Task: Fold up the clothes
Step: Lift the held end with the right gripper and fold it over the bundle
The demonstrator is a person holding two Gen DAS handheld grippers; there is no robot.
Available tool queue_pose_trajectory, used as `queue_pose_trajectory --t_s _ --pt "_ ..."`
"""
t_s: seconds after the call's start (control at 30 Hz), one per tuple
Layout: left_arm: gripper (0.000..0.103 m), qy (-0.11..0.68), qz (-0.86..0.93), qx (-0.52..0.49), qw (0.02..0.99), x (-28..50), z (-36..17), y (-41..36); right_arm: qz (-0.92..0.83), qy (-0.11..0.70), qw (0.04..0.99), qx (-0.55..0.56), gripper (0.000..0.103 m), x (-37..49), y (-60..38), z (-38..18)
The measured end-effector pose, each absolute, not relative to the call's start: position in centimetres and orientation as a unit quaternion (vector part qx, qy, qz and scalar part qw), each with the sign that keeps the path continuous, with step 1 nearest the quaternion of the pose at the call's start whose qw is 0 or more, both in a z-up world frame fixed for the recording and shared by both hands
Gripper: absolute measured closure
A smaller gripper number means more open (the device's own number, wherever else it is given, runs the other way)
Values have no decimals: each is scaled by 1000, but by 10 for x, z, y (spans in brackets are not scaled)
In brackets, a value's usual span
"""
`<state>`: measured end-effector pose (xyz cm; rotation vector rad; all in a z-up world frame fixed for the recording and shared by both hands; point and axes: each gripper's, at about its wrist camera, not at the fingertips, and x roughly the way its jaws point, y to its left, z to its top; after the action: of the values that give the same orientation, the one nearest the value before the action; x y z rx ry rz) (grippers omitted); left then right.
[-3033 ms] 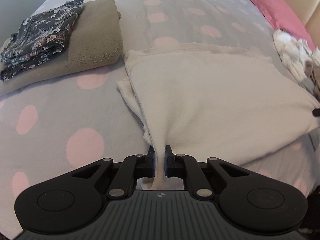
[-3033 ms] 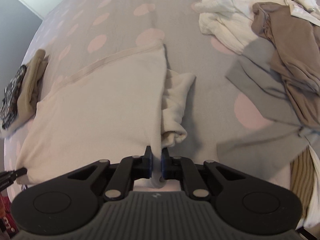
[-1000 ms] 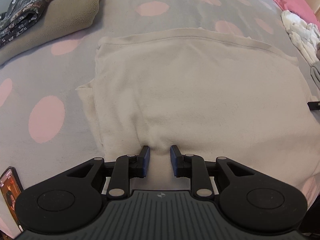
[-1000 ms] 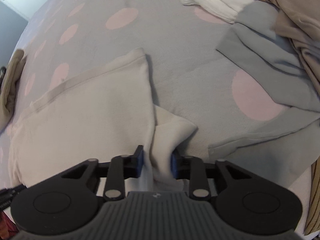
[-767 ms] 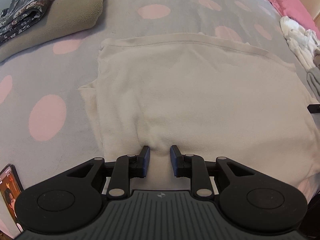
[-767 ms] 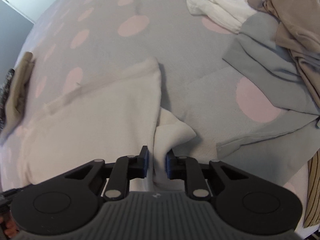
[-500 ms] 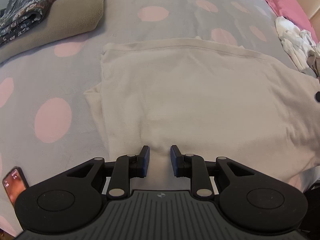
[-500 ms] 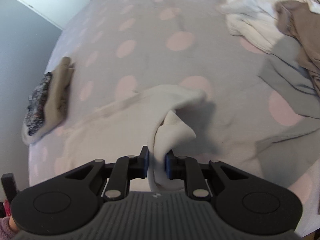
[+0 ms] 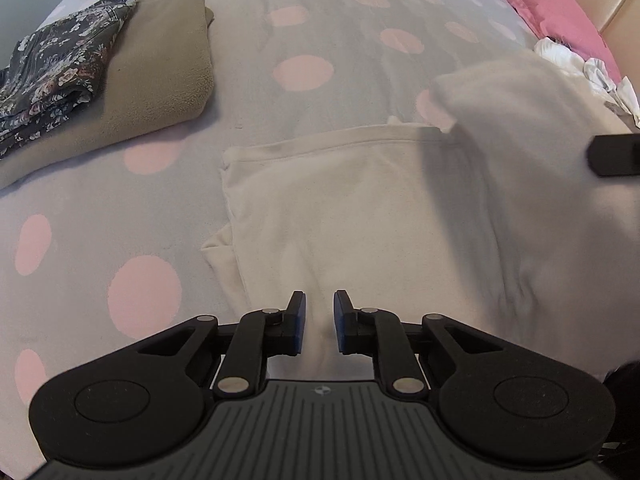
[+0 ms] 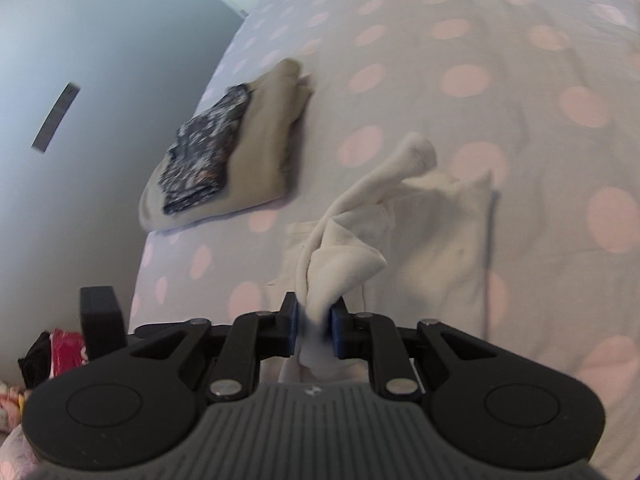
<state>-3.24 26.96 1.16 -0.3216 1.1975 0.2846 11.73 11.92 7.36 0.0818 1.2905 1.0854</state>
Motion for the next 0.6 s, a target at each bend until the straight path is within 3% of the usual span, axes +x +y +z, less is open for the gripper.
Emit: queue_pose_trajectory --t_s 0.53,0.6 --pt "91 561 164 -176 792 -49 1 304 480 603 635 -58 84 73 232 -5" --pt "91 562 168 -178 790 -51 -1 306 481 607 631 -48 77 75 231 -6"
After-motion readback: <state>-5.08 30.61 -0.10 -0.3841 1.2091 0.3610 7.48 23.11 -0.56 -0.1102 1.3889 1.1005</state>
